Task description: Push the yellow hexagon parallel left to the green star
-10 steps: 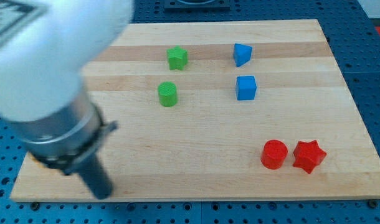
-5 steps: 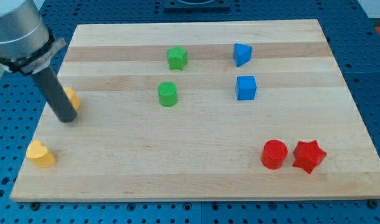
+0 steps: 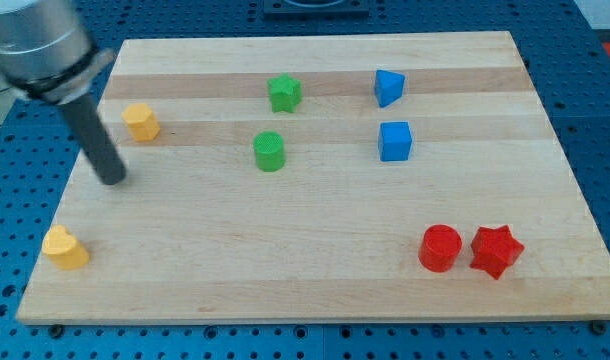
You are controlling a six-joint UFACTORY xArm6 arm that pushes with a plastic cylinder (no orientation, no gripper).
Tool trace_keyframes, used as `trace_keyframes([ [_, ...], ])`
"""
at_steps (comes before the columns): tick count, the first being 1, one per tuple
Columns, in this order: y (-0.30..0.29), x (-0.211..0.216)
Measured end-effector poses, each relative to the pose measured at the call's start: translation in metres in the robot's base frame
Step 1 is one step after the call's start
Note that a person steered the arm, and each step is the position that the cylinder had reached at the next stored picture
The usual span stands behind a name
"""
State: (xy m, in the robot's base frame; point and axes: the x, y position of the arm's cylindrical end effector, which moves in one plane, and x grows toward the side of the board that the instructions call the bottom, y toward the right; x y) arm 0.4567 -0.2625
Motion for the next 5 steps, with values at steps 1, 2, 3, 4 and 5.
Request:
trace_keyframes([
  [1,-0.002,-0.032],
  [2,0.003,-0.07],
  [3,0.032,-0.11],
  [4,0.039,-0.105],
  [5,0.039,-0.072],
])
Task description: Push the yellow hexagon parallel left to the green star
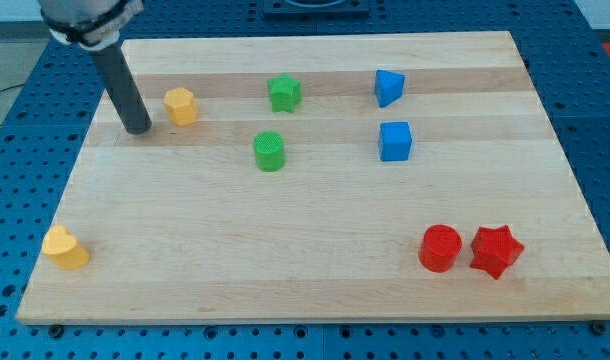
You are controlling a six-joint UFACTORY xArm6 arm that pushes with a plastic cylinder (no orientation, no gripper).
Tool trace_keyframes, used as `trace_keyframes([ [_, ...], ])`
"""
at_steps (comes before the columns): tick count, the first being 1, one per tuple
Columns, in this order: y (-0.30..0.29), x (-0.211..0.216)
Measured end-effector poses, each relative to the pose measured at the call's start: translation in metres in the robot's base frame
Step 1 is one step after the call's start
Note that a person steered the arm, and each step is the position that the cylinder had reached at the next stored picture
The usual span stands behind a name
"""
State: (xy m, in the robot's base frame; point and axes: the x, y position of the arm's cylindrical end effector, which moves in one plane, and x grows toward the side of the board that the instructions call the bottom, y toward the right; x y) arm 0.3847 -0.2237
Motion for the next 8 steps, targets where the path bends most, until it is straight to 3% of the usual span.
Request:
trace_keyframes([
  [1,0.038,-0.008],
  [7,0.045,-0.024],
  [8,0.041,0.116],
])
